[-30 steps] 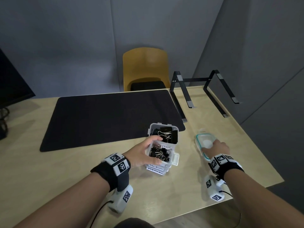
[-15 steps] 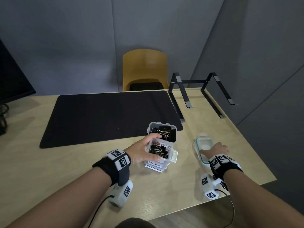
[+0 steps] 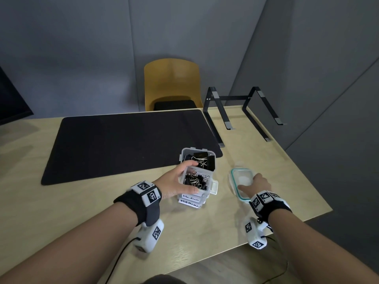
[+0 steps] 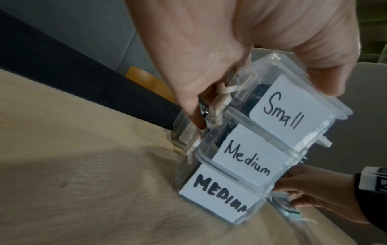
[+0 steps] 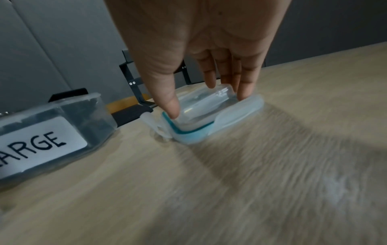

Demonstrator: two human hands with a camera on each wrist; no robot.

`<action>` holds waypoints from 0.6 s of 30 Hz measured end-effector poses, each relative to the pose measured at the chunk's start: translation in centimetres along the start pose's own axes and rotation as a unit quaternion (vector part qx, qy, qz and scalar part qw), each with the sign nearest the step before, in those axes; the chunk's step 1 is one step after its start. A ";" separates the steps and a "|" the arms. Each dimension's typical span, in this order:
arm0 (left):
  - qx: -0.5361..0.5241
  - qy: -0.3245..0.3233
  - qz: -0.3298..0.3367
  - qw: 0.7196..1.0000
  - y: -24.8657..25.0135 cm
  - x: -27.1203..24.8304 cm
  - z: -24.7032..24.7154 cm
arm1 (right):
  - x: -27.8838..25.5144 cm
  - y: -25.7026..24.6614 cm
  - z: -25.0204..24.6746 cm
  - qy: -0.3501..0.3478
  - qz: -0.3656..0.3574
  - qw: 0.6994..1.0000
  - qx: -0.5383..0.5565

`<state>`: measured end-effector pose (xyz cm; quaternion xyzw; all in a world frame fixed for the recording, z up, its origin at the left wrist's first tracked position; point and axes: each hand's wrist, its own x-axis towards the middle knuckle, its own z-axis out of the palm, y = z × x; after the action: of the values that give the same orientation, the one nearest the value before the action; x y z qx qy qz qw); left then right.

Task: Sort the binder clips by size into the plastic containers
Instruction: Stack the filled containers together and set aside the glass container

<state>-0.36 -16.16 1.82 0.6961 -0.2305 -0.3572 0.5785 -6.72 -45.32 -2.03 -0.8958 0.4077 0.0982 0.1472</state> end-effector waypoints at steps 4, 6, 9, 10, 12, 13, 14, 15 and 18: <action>0.007 -0.001 0.000 1.000 0.0 0.0 0.0 | -0.2 -0.5 0.0 0.015 0.005 1.000 -0.023; 0.009 -0.004 -0.001 1.000 0.1 0.0 -0.1 | -0.5 -0.5 -0.2 0.020 0.014 0.999 -0.024; 0.008 -0.005 -0.001 1.000 0.0 0.0 -0.2 | -1.1 -0.5 -0.7 0.038 0.008 0.999 0.010; 0.006 -0.004 0.000 1.000 0.0 0.1 -0.3 | -1.4 -0.7 -1.0 0.047 -0.002 0.998 0.039; 0.010 -0.005 0.000 1.000 0.0 0.1 -0.3 | -2.1 -1.2 -1.7 0.055 -0.037 0.993 0.101; 0.016 -0.006 -0.001 1.000 0.1 0.1 -0.3 | -2.6 -1.7 -2.2 0.052 -0.059 0.989 0.124; 0.021 -0.006 -0.002 1.000 0.2 0.2 -0.3 | -3.2 -2.1 -2.8 0.045 -0.083 0.985 0.141; 0.024 -0.005 -0.005 1.000 0.3 0.2 -0.3 | -3.9 -2.7 -3.3 0.036 -0.108 0.981 0.158; 0.036 0.001 -0.009 0.999 0.5 0.2 -0.5 | -6.1 -4.2 -4.8 0.015 -0.185 0.964 0.192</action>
<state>0.24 -16.09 2.32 0.7189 -0.2370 -0.3531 0.5499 -7.24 -40.04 5.06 -0.9118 0.2480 -0.0246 0.3263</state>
